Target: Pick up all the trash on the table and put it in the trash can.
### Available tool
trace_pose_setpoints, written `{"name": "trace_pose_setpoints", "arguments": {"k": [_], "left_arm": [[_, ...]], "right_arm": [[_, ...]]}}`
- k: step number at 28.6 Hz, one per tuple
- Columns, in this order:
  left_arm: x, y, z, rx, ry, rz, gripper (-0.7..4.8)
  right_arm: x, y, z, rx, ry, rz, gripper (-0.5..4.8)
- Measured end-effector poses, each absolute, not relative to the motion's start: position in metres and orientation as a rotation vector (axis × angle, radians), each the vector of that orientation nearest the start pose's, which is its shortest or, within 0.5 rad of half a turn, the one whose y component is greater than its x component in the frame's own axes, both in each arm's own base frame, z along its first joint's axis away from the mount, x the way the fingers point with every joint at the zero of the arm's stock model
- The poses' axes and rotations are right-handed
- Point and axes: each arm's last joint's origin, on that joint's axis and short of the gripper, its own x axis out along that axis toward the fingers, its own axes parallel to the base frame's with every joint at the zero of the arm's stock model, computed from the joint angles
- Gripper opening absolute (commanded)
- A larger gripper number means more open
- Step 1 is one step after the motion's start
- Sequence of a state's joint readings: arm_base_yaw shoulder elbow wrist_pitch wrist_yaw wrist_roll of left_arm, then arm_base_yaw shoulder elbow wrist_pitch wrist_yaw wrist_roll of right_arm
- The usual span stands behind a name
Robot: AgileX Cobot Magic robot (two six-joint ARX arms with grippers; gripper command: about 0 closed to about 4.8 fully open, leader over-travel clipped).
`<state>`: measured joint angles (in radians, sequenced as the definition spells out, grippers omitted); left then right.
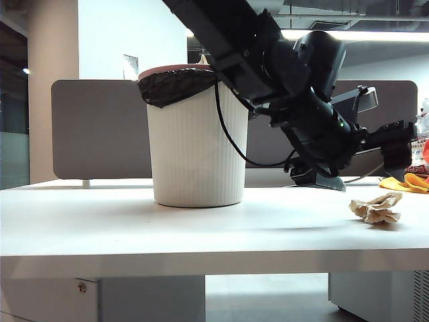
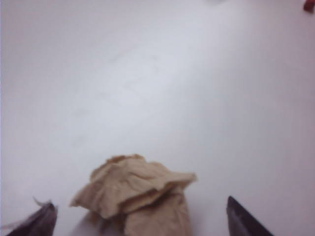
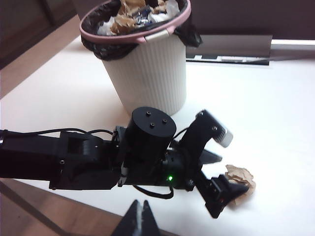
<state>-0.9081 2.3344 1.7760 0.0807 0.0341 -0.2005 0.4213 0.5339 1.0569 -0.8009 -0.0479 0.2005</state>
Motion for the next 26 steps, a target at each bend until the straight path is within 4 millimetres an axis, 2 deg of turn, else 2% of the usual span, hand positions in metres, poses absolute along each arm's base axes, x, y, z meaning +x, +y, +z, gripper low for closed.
{"name": "trace_pose_setpoints", "arguments": {"k": [6,16,22,23,24,26], "left_arm": [[0.328,-0.418,0.159,0.035,0.522,-0.824,4.79],[0.327,-0.422,0.15,0.005,0.544,-0.907,4.79],[0.327,-0.424,0.132,-0.059,0.606,-0.903,4.79],[0.328,-0.424,0.132,-0.063,0.608,-0.902,4.68],[0.328,-0.424,0.133,-0.068,0.61,-0.9,4.25],[0.328,-0.424,0.133,-0.071,0.611,-0.899,2.24]], "right_arm": [[0.064,0.031,0.385,0.142,0.335,0.441,-0.05],[0.073,0.035,0.383,0.136,0.371,0.448,-0.05],[0.073,0.035,0.383,0.134,0.374,0.465,-0.05],[0.073,0.035,0.383,0.134,0.375,0.466,-0.05],[0.073,0.036,0.383,0.135,0.375,0.468,-0.05],[0.073,0.036,0.383,0.135,0.375,0.471,-0.05]]}}
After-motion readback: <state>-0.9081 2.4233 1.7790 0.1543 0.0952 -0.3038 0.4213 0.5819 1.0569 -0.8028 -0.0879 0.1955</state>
